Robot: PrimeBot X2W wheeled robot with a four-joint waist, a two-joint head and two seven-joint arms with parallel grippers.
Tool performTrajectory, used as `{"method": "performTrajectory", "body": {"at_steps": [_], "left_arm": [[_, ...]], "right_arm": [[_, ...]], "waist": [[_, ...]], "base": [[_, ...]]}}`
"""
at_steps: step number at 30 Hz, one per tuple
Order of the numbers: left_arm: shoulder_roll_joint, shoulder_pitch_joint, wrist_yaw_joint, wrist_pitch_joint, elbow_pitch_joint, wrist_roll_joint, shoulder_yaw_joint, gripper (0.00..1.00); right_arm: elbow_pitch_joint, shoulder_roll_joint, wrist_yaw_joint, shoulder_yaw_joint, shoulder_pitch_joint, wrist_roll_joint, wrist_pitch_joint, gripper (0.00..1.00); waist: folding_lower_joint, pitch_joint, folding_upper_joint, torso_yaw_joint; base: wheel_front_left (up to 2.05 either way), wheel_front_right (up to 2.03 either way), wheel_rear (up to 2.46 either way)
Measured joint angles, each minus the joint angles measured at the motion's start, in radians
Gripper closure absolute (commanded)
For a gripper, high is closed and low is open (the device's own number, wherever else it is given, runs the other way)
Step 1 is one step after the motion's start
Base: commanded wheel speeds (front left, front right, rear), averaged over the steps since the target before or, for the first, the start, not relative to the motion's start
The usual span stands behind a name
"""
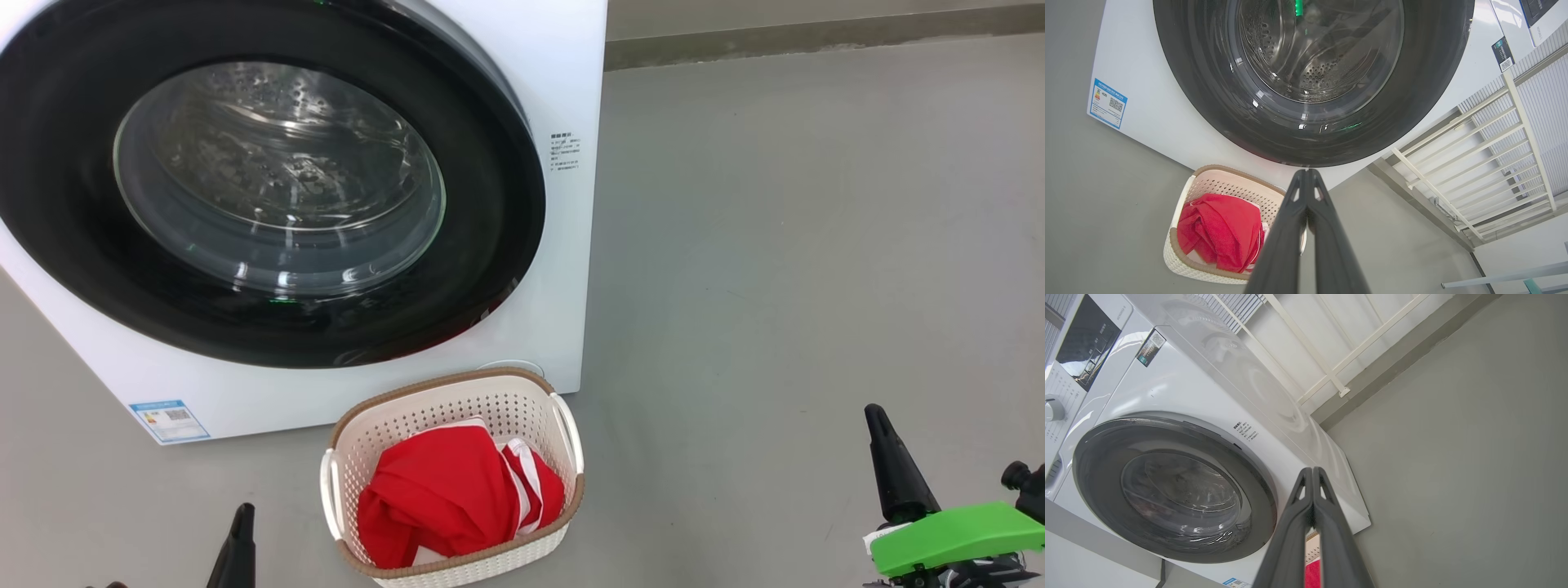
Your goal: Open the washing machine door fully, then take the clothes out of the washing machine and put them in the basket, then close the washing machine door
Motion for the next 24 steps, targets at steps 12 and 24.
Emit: {"method": "performTrajectory", "body": {"at_steps": [12, 24], "left_arm": [[0.000, -0.020, 0.000, 0.032, 0.007, -0.131, 0.001, 1.00], [-0.001, -0.039, 0.000, 0.067, 0.015, -0.275, 0.002, 1.00]], "right_arm": [[0.010, 0.005, 0.000, -0.007, -0.012, 0.122, 0.032, 1.00], [0.020, 0.009, 0.000, -0.016, -0.025, 0.260, 0.073, 1.00]], "waist": [[0.0000, 0.004, 0.0000, 0.003], [0.0000, 0.008, 0.0000, 0.007]], "base": [[0.00, 0.00, 0.00], [0.00, 0.00, 0.00]]}}
